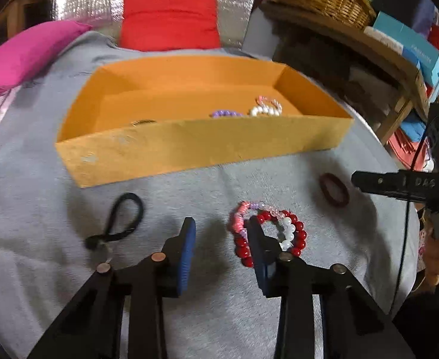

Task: Organize jewelry
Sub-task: 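Grasp the pink-white crystal bracelet with the left tool, then grasp the dark red bangle with the right tool while the left tool lifts its bracelet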

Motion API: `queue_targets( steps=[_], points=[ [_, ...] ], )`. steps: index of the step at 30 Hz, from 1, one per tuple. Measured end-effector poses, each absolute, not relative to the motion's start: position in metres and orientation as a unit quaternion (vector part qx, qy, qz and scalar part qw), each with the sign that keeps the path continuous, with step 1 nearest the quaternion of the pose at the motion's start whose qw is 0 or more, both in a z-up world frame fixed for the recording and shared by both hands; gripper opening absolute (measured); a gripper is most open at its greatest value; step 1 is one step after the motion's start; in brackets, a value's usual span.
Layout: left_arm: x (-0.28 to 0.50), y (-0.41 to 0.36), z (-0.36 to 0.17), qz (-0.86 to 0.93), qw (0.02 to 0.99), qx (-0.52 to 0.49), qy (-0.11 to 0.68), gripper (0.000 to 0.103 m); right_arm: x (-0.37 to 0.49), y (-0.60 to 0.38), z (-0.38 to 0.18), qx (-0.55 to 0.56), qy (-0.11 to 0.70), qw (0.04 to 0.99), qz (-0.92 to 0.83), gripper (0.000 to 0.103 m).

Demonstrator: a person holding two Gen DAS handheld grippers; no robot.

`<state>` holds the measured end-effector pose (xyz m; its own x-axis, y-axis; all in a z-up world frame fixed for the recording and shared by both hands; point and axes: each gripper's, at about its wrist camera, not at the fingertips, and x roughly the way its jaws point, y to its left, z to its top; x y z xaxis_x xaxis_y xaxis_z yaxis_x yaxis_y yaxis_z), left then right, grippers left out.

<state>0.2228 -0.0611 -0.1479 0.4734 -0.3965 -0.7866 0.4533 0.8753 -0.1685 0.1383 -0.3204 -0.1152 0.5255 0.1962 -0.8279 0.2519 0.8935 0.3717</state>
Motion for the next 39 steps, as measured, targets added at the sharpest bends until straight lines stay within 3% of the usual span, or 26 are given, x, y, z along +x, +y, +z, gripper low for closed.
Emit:
queue_targets(
  steps=[11,17,28,39],
  points=[
    [0.237,-0.08,-0.168,-0.282,0.831,0.007,0.48,0.01,0.137,-0.334,-0.115,0.244,0.486,0.839,-0.029,0.044],
    [0.241,-0.076,-0.164,-0.254,0.847,0.018,0.467,0.008,0.143,-0.324,-0.117,0.24,0.489,0.839,-0.023,0.044],
    [0.251,-0.022,-0.137,-0.228,0.868,-0.066,0.436,0.007,0.146,-0.317,-0.12,0.237,0.49,0.839,-0.02,0.044],
    [0.24,-0.011,-0.16,-0.219,0.852,-0.017,0.474,0.007,0.149,-0.324,-0.13,0.233,0.504,0.831,-0.03,0.044]
  ],
)
